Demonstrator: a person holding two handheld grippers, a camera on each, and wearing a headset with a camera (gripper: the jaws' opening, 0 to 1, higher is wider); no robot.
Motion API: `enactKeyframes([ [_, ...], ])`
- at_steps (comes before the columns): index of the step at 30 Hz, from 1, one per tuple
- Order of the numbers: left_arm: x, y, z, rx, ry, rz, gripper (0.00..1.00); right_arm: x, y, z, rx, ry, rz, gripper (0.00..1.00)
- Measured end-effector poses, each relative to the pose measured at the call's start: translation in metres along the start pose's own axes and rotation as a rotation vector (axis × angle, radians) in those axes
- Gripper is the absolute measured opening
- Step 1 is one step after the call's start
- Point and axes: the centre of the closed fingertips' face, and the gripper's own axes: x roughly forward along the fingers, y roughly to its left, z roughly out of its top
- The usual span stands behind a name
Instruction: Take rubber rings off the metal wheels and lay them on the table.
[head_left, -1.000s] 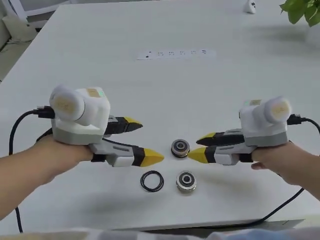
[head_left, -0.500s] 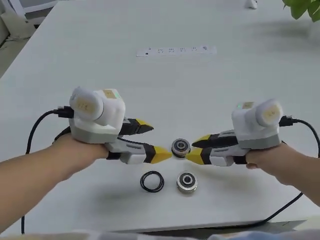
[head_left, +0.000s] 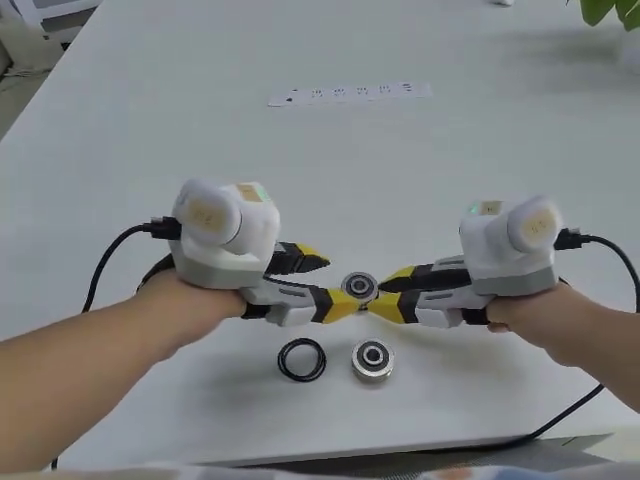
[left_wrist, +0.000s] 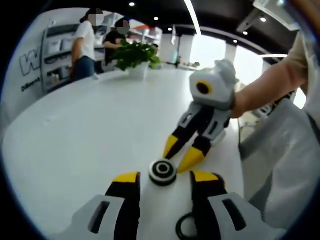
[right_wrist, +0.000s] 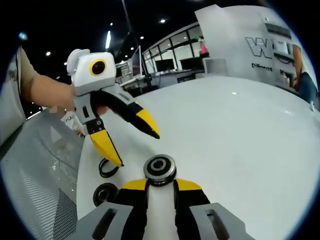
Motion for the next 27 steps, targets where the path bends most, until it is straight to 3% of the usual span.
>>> enactKeyframes([
  [15, 0.021, -0.002, -0.003, 0.010, 0.028, -0.011, 0.27, -0.001, 0.002, 0.001, -0.031, -0.006, -0.009, 0.13],
  [27, 0.025, 0.003, -0.003, 0.102, 0.044, 0.035, 0.17, 0.000, -0.001, 0.000, -0.044, -0.014, -0.022, 0.11],
])
